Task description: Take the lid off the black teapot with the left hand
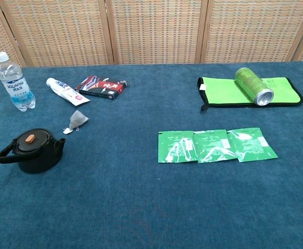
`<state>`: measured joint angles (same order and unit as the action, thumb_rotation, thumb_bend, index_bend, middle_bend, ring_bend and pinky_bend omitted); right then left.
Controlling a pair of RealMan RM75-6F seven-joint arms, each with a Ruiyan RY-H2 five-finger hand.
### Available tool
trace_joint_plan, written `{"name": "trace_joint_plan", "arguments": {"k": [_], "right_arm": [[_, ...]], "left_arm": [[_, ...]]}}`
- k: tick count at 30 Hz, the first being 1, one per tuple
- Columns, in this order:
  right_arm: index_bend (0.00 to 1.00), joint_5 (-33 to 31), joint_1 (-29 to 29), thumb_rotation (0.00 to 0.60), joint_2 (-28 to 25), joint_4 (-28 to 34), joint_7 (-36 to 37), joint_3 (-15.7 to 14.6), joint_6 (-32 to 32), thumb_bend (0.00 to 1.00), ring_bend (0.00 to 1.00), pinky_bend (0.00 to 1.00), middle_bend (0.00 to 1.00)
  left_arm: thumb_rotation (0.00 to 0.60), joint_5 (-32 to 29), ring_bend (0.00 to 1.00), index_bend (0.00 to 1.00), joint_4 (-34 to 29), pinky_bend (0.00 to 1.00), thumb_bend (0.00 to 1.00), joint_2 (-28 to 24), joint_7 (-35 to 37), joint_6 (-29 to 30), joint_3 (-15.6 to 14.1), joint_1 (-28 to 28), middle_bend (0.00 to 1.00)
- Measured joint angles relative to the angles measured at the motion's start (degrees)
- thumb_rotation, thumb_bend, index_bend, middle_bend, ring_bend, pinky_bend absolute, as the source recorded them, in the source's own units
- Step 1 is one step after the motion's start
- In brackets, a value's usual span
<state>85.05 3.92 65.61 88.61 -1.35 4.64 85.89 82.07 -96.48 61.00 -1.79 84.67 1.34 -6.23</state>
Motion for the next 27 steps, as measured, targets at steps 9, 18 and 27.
{"name": "trace_joint_plan", "arguments": {"k": [9, 18, 27], "right_arm": [[0.00, 0.3, 0.0, 0.600, 0.0, 0.0, 0.2, -0.3, -0.2, 0.00, 0.00, 0.00, 0.00], [0.00, -0.4, 0.4, 0.600, 0.0, -0.4, 0.6, -0.1, -1.3, 0.00, 0.00, 0.00, 0.00], [0.00, -1.6, 0.5, 0.600, 0.0, -1.2, 1.4, 0.2, -2.1, 0.00, 0.00, 0.00, 0.00]], "left_arm": [[0.600, 0.1, 0.00, 0.00, 0.3, 0.00, 0.19, 0.3, -0.2, -1.0, 0.1, -0.2, 0.00], [0.600, 6.8, 0.00, 0.00, 0.6, 0.00, 0.94, 1.7, 7.7, -11.3, 0.1, -8.4, 0.00], [0.600, 12.6, 0.00, 0.00, 1.1, 0.00, 0.96, 7.0, 11.8, -22.2, 1.1, -19.6, 0.00]]}}
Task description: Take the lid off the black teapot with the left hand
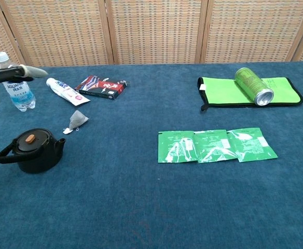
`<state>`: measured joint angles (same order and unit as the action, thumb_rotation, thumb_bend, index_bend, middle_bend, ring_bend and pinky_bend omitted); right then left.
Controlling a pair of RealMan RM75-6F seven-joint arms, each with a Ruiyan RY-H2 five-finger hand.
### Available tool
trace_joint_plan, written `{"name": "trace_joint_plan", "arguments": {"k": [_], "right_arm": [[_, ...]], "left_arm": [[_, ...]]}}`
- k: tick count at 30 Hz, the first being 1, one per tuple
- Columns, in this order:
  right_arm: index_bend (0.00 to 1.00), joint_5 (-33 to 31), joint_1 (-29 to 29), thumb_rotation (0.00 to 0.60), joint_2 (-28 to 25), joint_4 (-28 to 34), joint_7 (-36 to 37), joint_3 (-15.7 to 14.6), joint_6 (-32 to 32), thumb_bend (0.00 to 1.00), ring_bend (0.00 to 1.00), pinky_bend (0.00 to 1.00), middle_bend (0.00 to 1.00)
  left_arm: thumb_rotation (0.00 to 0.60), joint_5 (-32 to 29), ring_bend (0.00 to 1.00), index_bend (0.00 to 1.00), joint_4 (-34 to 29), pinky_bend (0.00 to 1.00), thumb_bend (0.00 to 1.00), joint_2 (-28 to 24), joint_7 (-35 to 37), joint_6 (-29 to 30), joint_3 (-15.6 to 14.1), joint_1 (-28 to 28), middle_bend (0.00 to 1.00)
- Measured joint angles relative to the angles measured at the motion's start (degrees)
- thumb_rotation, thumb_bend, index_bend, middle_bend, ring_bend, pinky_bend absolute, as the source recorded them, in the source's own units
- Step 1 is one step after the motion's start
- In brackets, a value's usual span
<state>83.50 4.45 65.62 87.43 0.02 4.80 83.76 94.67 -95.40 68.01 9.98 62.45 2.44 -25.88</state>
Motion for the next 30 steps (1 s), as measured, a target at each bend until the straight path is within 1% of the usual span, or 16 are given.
{"name": "trace_joint_plan", "arguments": {"k": [7, 10, 13, 20, 30], "right_arm": [[0.00, -0.5, 0.1, 0.600, 0.0, -0.4, 0.5, 0.0, -0.6, 0.00, 0.00, 0.00, 0.00], [0.00, -0.6, 0.2, 0.600, 0.0, -0.4, 0.5, 0.0, -0.9, 0.00, 0.00, 0.00, 0.00], [0.00, -0.5, 0.2, 0.600, 0.0, -0.4, 0.6, 0.0, -0.8, 0.00, 0.00, 0.00, 0.00], [0.00, -0.6, 0.1, 0.600, -0.1, -0.4, 0.8, 0.0, -0.7, 0.00, 0.00, 0.00, 0.00], [0.00, -0.7, 0.2, 0.600, -0.1, -0.5, 0.8, 0.0, -1.0, 0.00, 0.00, 0.00, 0.00]], "left_arm": [[0.600, 1.0, 0.00, 0.00, -2.0, 0.00, 0.97, 3.3, -2.9, -3.4, -1.0, -2.6, 0.00], [0.600, 0.3, 0.00, 0.00, -2.4, 0.00, 0.97, 5.5, -3.4, -5.3, -2.0, -3.2, 0.00], [0.600, -0.5, 0.00, 0.00, -2.4, 0.00, 0.97, 7.2, -3.3, -6.0, -2.8, -3.5, 0.00], [0.600, -1.3, 0.00, 0.00, -1.7, 0.00, 0.97, 8.5, 0.5, -7.2, -4.2, -4.2, 0.00], [0.600, -1.6, 0.00, 0.00, 0.1, 0.00, 0.97, 8.3, 6.5, -8.5, -6.2, -5.5, 0.00]]}}
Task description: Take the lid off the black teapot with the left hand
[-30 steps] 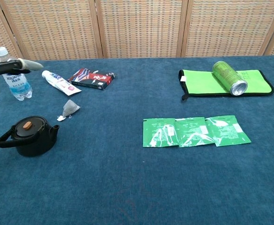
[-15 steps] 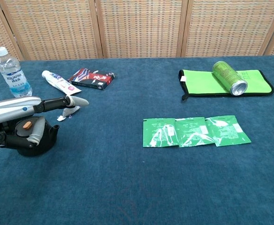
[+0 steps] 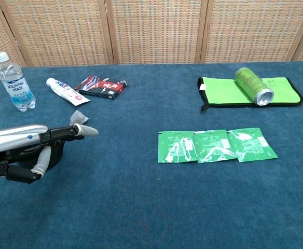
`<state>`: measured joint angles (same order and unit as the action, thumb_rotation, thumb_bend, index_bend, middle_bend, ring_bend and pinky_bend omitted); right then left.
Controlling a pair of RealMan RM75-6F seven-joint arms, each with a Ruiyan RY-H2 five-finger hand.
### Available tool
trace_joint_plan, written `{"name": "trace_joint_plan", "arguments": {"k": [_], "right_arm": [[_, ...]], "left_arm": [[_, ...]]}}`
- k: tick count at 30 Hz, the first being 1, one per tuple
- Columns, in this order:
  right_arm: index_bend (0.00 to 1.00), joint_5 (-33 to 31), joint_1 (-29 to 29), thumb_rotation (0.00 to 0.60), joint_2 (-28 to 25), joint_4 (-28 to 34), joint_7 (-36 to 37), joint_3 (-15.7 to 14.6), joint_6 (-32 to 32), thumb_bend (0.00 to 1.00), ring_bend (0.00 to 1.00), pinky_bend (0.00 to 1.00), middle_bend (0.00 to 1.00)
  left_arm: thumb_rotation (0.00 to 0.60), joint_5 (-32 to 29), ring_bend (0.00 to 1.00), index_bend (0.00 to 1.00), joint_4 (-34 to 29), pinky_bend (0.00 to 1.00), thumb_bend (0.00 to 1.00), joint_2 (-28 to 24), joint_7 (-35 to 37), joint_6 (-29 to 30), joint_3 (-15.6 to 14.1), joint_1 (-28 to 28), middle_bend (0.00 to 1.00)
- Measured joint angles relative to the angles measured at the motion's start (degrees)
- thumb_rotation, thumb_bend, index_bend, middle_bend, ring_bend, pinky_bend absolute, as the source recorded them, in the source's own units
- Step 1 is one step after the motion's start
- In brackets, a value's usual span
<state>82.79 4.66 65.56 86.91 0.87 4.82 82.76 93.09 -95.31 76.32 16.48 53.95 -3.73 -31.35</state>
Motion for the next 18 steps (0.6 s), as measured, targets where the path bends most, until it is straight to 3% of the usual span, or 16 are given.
{"name": "trace_joint_plan", "arguments": {"k": [18], "right_arm": [[0.00, -0.5, 0.1, 0.600, 0.2, -0.1, -0.2, 0.0, -0.5, 0.00, 0.00, 0.00, 0.00]], "left_arm": [[0.600, 3.5, 0.00, 0.00, 5.3, 0.00, 0.97, -5.4, 20.0, 1.4, -7.0, -0.2, 0.00]]}}
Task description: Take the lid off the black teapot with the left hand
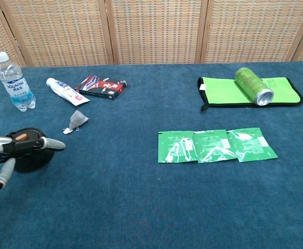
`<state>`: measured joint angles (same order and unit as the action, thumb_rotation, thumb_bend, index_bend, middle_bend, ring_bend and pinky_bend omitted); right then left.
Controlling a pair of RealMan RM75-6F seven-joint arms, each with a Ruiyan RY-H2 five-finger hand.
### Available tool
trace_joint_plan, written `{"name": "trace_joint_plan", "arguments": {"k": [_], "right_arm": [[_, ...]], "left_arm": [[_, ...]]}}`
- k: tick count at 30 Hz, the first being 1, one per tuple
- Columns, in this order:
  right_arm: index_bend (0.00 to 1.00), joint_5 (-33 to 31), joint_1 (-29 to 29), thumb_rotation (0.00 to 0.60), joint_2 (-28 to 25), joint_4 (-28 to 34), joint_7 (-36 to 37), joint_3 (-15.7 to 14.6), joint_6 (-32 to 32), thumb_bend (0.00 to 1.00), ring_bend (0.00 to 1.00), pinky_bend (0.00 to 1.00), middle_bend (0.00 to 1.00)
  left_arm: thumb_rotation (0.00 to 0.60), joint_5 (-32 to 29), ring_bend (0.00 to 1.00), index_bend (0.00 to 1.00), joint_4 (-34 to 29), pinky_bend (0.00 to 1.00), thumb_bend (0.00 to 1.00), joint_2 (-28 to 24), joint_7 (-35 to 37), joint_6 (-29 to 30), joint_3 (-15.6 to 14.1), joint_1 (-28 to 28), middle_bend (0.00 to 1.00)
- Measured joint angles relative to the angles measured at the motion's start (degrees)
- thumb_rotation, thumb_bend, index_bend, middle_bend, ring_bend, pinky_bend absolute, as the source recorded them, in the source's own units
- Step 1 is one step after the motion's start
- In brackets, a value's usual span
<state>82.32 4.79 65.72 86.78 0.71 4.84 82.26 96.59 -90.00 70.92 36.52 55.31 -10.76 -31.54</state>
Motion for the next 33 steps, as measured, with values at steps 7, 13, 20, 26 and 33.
{"name": "trace_joint_plan", "arguments": {"k": [7, 13, 20, 26, 33], "right_arm": [[0.00, 0.1, 0.0, 0.600, 0.1, 0.2, -0.2, -0.1, 0.0, 0.00, 0.00, 0.00, 0.00], [0.00, -0.1, 0.0, 0.600, 0.1, 0.2, -0.3, -0.1, -0.2, 0.00, 0.00, 0.00, 0.00], [0.00, -0.3, 0.1, 0.600, 0.1, 0.2, -0.4, -0.1, -0.3, 0.00, 0.00, 0.00, 0.00], [0.00, -0.2, 0.1, 0.600, 0.1, 0.4, -0.5, -0.2, -0.4, 0.00, 0.00, 0.00, 0.00], [0.00, 0.2, 0.1, 0.600, 0.0, 0.6, -0.2, -0.3, -0.5, 0.00, 0.00, 0.00, 0.00]], "left_arm": [[0.600, -0.5, 0.00, 0.00, 3.3, 0.00, 0.97, -1.6, 2.6, 1.2, -0.8, 0.8, 0.00], [0.600, -2.5, 0.00, 0.00, 7.9, 0.00, 0.97, -2.2, 6.1, 1.4, -0.7, 1.4, 0.00], [0.600, -3.1, 0.00, 0.00, 11.6, 0.00, 0.97, -3.1, 10.5, 3.2, -0.4, 2.4, 0.00], [0.600, -0.6, 0.00, 0.00, 11.4, 0.00, 0.62, -5.7, 12.4, 9.7, -0.4, 3.7, 0.00], [0.600, -4.2, 0.00, 0.08, 7.6, 0.00, 0.59, -8.7, 6.8, 12.8, 2.7, 4.8, 0.00]]}}
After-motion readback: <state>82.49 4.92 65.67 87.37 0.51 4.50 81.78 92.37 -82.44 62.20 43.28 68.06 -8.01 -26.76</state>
